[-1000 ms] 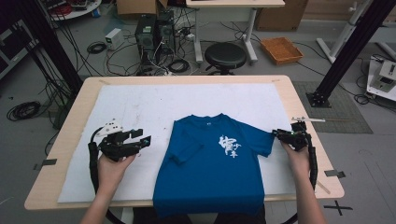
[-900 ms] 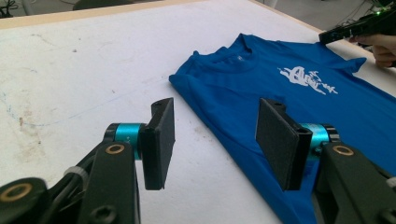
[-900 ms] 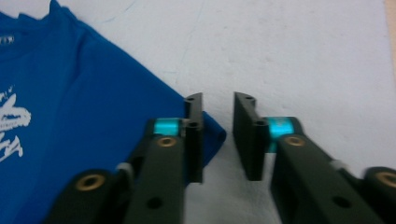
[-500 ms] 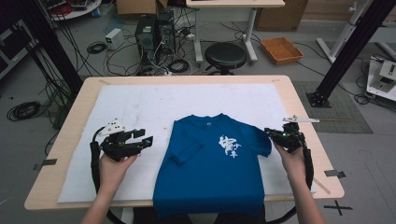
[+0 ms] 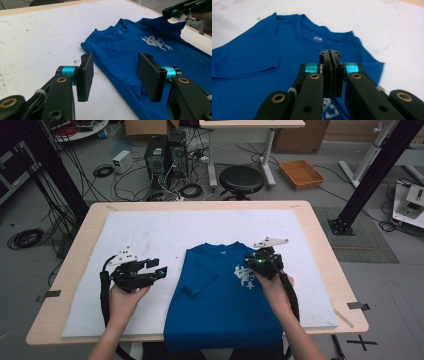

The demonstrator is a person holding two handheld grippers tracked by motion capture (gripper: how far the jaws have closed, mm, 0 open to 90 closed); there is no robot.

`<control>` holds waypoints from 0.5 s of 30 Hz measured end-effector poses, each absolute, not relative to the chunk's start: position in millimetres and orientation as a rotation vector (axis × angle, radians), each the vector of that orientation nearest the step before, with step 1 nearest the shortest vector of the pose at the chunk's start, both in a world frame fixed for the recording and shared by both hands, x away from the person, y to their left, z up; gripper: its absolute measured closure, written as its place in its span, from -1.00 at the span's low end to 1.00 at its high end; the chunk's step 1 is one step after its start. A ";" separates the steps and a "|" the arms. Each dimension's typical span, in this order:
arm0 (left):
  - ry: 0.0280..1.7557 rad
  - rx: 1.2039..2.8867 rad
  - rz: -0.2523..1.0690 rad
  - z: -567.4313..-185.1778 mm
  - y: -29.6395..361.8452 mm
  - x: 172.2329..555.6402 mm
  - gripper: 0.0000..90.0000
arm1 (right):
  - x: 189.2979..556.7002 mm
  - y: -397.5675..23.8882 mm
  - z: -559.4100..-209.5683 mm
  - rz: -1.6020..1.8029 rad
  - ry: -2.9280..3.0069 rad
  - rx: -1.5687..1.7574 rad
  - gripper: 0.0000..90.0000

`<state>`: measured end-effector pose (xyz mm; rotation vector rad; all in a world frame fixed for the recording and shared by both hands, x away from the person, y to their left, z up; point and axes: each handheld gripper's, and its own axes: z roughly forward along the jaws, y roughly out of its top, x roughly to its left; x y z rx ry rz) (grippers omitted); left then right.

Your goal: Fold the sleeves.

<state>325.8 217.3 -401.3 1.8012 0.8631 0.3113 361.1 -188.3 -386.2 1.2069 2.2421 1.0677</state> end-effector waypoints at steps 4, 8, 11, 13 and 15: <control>0.857 1.806 0.305 -402.3 214.2 326.5 0.05 | 364.9 -177.5 -389.8 1.087 2.245 1.193 0.86; 0.848 1.813 0.301 -402.7 210.9 326.8 0.05 | 364.5 -179.4 -387.3 1.145 2.238 1.180 0.70; 0.849 1.810 0.304 -403.0 209.1 326.6 0.05 | 360.5 -192.5 -382.4 1.173 2.196 1.183 0.67; 0.847 1.812 0.300 -402.8 208.8 326.8 0.05 | 358.8 -206.6 -380.7 1.187 2.174 1.195 0.64; 0.847 1.815 0.303 -403.0 208.1 327.0 0.05 | 355.9 -221.5 -381.4 1.187 2.153 1.211 0.64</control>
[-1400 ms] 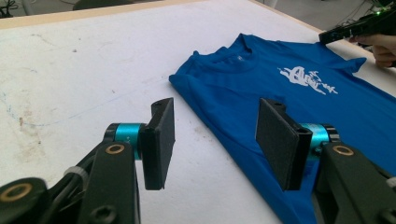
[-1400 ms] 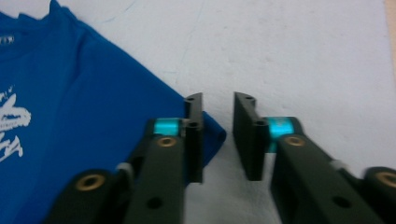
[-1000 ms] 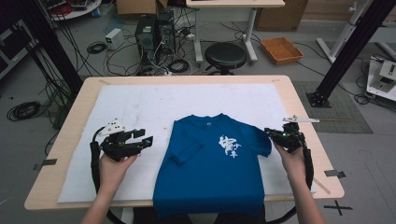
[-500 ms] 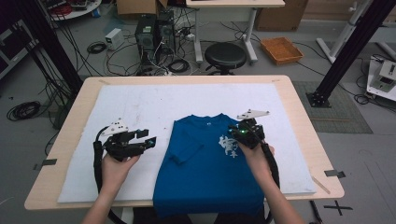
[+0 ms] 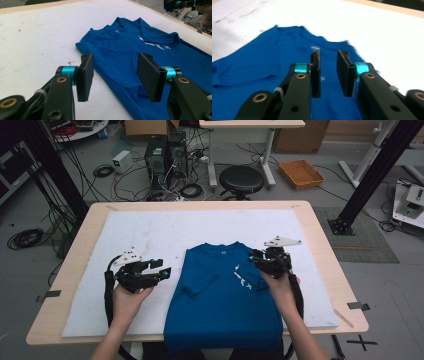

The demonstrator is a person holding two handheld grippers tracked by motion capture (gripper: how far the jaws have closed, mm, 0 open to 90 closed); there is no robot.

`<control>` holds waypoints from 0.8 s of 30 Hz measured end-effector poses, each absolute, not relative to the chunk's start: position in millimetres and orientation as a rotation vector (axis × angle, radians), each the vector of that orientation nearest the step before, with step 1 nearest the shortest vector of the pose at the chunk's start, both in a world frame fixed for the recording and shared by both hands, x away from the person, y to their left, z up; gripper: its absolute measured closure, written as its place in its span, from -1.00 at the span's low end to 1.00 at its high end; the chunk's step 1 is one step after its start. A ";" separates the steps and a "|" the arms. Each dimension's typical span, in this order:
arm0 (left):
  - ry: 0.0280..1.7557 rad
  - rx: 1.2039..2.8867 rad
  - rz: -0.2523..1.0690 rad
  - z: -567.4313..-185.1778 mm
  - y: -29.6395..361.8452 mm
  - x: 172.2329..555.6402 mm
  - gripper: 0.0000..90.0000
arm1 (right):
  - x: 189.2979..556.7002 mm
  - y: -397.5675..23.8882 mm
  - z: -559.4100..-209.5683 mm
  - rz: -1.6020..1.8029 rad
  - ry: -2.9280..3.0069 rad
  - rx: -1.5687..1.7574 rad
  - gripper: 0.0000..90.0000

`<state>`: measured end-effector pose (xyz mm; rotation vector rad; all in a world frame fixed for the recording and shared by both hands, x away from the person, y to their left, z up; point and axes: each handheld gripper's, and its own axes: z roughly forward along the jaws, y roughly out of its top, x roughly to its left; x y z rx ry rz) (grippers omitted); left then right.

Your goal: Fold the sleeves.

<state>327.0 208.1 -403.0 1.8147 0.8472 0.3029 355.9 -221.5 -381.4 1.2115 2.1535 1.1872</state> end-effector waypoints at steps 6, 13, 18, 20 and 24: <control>0.845 1.821 0.294 -404.2 205.6 327.6 0.05 | 338.9 -247.7 -407.0 1.149 2.232 1.240 0.64; 0.837 1.828 0.294 -404.6 201.2 327.6 0.05 | 321.6 -240.3 -431.0 1.029 2.382 1.176 0.87; 0.834 1.825 0.300 -403.8 198.7 327.3 0.05 | 314.5 -233.0 -424.0 1.101 2.378 1.094 0.79; 0.829 1.823 0.303 -402.7 198.1 327.9 0.05 | 315.4 -235.8 -417.4 1.149 2.344 1.082 0.72; 0.835 1.818 0.318 -399.6 195.3 332.1 0.04 | 323.0 -247.5 -401.1 1.217 2.263 1.103 0.46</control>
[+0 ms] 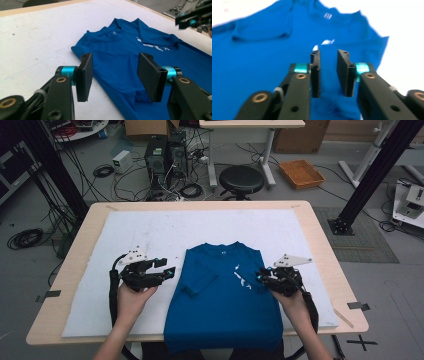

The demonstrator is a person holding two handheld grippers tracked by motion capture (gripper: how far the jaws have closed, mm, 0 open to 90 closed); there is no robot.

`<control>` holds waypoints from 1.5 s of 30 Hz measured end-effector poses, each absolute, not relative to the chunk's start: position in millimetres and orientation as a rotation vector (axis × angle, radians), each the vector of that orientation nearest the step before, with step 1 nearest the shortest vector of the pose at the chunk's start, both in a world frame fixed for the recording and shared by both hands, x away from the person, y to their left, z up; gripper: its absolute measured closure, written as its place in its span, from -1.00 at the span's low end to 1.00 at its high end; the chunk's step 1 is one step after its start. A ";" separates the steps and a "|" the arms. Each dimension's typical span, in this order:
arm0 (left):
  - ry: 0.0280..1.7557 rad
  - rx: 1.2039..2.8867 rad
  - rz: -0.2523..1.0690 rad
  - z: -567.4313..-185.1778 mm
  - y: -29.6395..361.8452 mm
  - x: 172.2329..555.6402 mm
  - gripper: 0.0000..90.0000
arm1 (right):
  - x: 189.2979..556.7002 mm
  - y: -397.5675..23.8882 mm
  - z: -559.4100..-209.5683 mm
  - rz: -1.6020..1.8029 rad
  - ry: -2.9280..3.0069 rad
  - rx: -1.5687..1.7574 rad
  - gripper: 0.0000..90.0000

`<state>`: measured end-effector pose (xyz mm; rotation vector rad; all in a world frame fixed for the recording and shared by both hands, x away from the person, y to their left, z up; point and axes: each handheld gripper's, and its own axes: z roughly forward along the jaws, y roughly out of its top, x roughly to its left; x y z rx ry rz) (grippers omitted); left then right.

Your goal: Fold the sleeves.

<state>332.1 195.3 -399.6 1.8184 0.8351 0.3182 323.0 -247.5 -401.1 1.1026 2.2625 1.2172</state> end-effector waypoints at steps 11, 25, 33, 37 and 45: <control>0.855 1.784 0.342 -394.7 186.7 349.2 0.01 | 337.7 -280.6 -374.9 1.365 2.039 1.212 -0.06; 0.871 1.789 0.345 -397.5 190.9 345.2 -0.05 | 339.5 -294.8 -378.9 1.362 2.006 1.261 -0.14; 0.869 1.779 0.334 -398.4 194.4 340.3 -0.05 | 342.2 -296.0 -377.5 1.370 1.994 1.271 -0.15; 0.864 1.785 0.327 -398.6 195.1 339.5 -0.05 | 345.5 -295.0 -376.5 1.379 1.993 1.272 -0.15; 0.864 1.787 0.332 -398.6 196.4 335.0 -0.07 | 347.7 -290.2 -377.8 1.376 2.006 1.271 -0.15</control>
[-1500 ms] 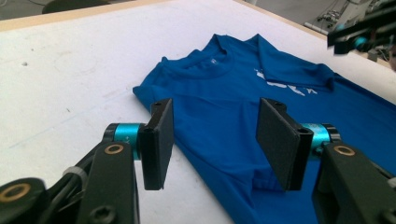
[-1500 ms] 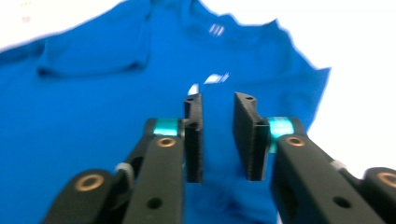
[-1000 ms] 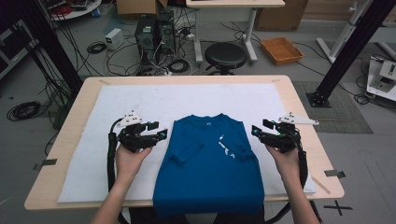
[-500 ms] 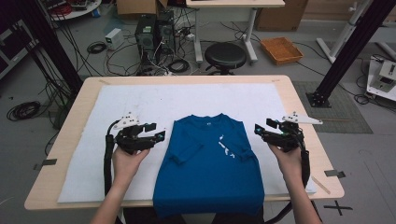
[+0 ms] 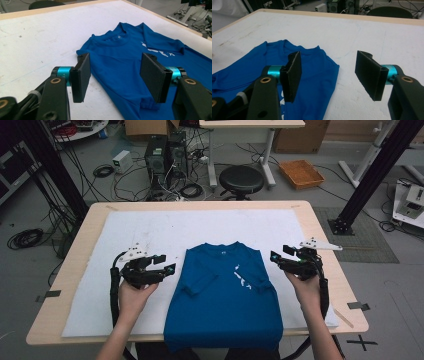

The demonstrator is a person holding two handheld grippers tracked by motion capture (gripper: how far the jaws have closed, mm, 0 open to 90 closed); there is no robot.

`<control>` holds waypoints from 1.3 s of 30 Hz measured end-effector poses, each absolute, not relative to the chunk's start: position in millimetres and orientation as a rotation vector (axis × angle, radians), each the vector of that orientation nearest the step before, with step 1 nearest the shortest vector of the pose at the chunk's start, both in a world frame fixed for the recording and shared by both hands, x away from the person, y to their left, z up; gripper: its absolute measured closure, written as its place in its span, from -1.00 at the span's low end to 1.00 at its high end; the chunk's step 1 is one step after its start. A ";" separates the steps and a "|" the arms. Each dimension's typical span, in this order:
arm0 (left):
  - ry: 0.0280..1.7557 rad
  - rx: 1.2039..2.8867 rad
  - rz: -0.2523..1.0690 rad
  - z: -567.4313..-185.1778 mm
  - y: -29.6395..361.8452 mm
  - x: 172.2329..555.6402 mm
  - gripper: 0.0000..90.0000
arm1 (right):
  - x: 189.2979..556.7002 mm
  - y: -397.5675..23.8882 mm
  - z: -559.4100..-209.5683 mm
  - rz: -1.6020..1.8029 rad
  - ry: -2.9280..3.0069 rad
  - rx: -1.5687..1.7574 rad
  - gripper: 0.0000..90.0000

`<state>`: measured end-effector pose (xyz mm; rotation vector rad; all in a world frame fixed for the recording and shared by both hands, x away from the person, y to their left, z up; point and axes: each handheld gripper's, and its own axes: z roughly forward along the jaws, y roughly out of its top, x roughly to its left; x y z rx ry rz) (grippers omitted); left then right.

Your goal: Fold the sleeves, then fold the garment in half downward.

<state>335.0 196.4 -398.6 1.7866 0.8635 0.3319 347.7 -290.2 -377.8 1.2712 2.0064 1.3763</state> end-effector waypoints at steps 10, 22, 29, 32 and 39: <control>0.857 1.787 0.329 -396.6 194.5 334.4 -0.07 | 346.3 -290.9 -376.3 1.381 1.999 1.267 -0.15; 0.889 1.802 0.297 -398.8 185.3 360.4 -0.07 | 365.9 -286.0 -383.2 1.342 2.004 1.288 -0.10; 0.947 1.849 0.292 -403.9 167.4 394.4 -0.05 | 386.8 -280.2 -392.7 1.302 2.014 1.317 0.08; 0.982 1.860 0.277 -406.5 160.2 407.5 -0.05 | 395.6 -276.0 -395.4 1.294 2.031 1.327 0.12; 1.021 1.894 0.247 -410.6 141.2 433.7 -0.01 | 416.2 -262.5 -403.8 1.259 2.068 1.354 0.20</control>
